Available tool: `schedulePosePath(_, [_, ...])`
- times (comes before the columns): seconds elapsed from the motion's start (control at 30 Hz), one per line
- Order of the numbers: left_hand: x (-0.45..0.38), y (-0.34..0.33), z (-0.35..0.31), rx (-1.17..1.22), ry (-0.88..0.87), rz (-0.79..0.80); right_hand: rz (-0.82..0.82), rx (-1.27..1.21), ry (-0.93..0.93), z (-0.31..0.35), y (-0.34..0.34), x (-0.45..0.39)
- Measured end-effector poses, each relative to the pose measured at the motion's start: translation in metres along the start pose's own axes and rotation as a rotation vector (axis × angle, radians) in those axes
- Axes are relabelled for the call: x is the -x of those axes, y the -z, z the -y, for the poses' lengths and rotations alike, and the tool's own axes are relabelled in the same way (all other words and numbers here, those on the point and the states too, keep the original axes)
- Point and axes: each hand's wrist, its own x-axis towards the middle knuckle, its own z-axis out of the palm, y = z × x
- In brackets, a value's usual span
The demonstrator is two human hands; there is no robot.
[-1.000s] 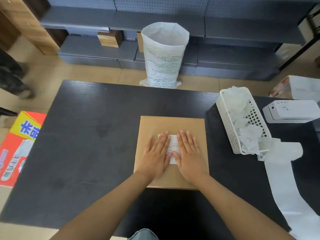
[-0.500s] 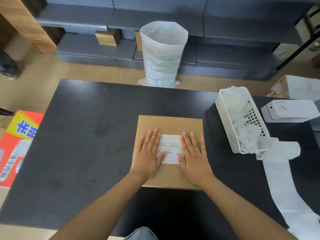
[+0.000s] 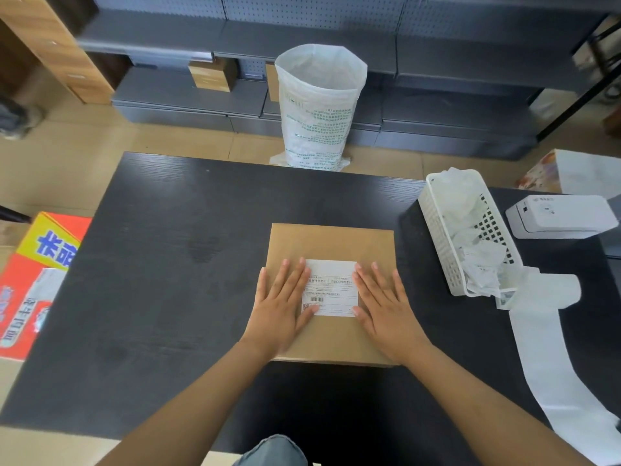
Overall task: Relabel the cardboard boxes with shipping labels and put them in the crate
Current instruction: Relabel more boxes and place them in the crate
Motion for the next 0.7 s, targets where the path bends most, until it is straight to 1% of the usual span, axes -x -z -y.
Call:
schedulePosePath(0.17, [-0.002, -0.001, -0.001, 0.009, 0.013, 0.044, 0.050, 0.020, -0.037, 0.002, -0.001, 0.000])
schedulePosePath(0.27, [-0.005, 0.000, 0.003, 0.066, 0.006, 0.044, 0.016, -0.060, -0.042, 0.003, 0.000, 0.000])
schedulePosePath(0.33, [-0.007, 0.005, 0.008, 0.196, -0.006, 0.026, -0.075, -0.235, -0.089, 0.005, 0.003, 0.002])
schedulePosePath(0.4, [-0.004, 0.010, 0.013, 0.366, 0.023, -0.089, -0.229, -0.445, -0.230, 0.005, 0.006, 0.005])
schedulePosePath(0.43, [-0.001, 0.011, 0.015, 0.470, 0.085, -0.161, -0.293, -0.534, -0.327, 0.003, 0.007, 0.007])
schedulePosePath(0.47, [0.003, 0.011, 0.017, 0.583, 0.187, -0.216, -0.328, -0.632, -0.431, 0.002, 0.007, 0.009])
schedulePosePath(0.5, [0.006, 0.012, 0.019, 0.712, 0.322, -0.251, -0.328, -0.749, -0.535, 0.000, 0.006, 0.012])
schedulePosePath(0.57, [0.011, 0.015, 0.022, 1.035, 0.614, -0.261, -0.253, -0.991, -0.710, -0.004, 0.006, 0.015])
schedulePosePath(0.6, [0.014, 0.015, 0.024, 1.204, 0.721, -0.243, -0.211, -1.094, -0.767, -0.005, 0.007, 0.016])
schedulePosePath(0.63, [0.016, 0.015, 0.027, 1.337, 0.779, -0.206, -0.175, -1.167, -0.802, -0.006, 0.007, 0.018])
schedulePosePath(0.67, [0.020, 0.014, 0.029, 1.411, 0.785, -0.137, -0.143, -1.210, -0.821, -0.005, 0.006, 0.019])
schedulePosePath(0.7, [0.024, 0.013, 0.030, 1.427, 0.748, -0.040, -0.114, -1.236, -0.835, -0.005, 0.006, 0.020])
